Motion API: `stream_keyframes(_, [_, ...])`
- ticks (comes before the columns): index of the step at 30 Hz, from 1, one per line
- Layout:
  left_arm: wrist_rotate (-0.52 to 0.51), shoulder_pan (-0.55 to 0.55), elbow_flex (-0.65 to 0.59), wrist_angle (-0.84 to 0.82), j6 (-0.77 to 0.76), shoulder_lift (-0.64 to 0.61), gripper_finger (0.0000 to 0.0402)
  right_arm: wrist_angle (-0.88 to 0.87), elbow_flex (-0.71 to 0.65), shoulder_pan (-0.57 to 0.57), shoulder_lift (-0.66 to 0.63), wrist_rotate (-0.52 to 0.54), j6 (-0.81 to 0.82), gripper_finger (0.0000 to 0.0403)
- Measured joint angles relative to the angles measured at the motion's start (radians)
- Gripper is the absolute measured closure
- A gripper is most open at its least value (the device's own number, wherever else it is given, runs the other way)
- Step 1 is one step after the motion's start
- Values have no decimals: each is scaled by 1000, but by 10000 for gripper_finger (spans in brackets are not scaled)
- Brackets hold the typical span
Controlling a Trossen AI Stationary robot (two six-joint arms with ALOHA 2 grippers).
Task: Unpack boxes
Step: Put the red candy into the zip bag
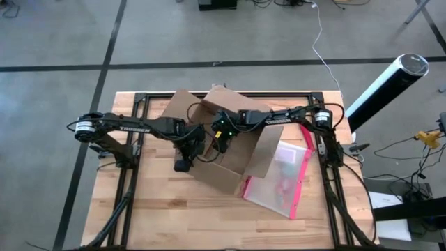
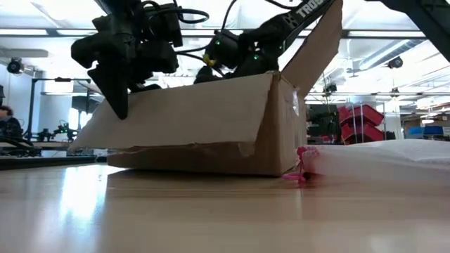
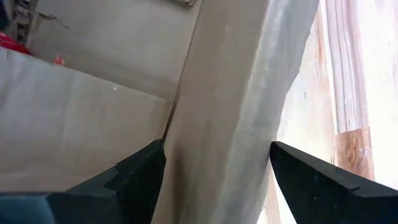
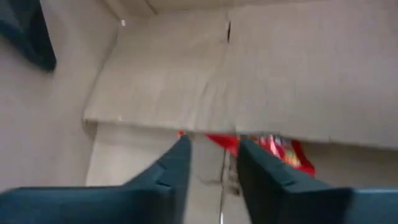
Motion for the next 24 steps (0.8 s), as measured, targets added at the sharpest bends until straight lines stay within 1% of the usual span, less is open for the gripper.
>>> stream_keyframes(3, [1,0,0,11,0,0,125,17,0,-5,25,11,4,199])
stream_keyframes(6, [6,0,0,18,0,0,125,14,0,-10,63,16,19,156])
stream_keyframes(8, [6,0,0,19,0,0,125,14,0,-10,92,18,41,142])
stream_keyframes(11, [7,0,0,25,0,0,125,41,1,-10,118,20,57,137])
stream_keyframes(15, [9,0,0,26,3,0,125,80,2,-10,135,33,89,158])
stream_keyframes(18, [16,0,0,28,3,0,125,112,1,-10,138,38,94,193])
stream_keyframes(21, [21,0,0,33,3,0,125,121,2,-11,139,41,95,243])
stream_keyframes(24, [22,0,0,34,3,0,125,120,2,-13,140,41,96,310])
